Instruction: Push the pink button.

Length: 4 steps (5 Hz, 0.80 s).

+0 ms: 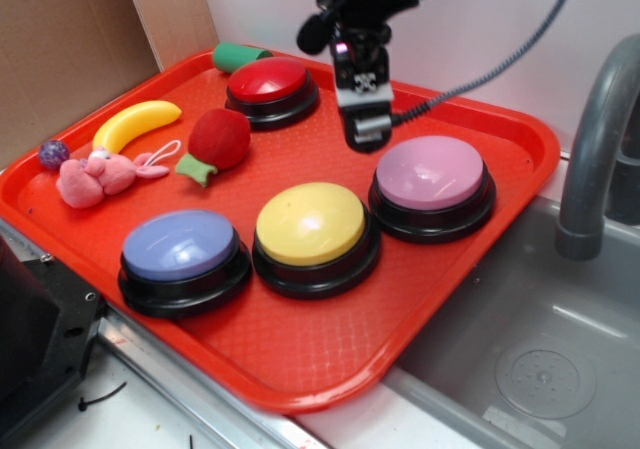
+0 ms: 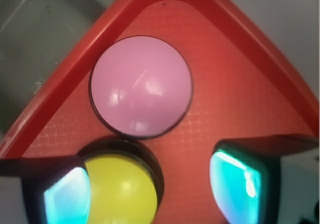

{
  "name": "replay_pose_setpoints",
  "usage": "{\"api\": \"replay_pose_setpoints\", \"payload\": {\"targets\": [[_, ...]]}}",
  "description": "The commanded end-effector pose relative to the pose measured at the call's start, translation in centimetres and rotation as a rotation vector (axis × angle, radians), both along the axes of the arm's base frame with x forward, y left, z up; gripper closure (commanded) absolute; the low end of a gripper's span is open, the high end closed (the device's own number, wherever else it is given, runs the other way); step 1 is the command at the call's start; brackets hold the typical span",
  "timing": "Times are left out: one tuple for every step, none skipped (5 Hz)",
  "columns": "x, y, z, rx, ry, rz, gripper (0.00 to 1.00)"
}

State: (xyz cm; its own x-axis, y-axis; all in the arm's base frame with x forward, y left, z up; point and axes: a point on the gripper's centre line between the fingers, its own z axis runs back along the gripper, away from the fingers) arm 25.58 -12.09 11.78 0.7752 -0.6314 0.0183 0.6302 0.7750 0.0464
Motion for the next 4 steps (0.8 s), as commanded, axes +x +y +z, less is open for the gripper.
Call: {"api": "replay_pose_setpoints", "payload": {"targets": [[-1.0, 0.3, 4.3, -0.047, -0.071, 0.059, 0.0], [-1.4, 1.1, 5.1, -0.051, -0.057, 0.086, 0.0], [-1.9, 2.0, 5.7, -0.054, -0.047, 0.123, 0.0], [-2.7, 3.3, 6.6, -0.048, -0.037, 0.186, 0.0]]}}
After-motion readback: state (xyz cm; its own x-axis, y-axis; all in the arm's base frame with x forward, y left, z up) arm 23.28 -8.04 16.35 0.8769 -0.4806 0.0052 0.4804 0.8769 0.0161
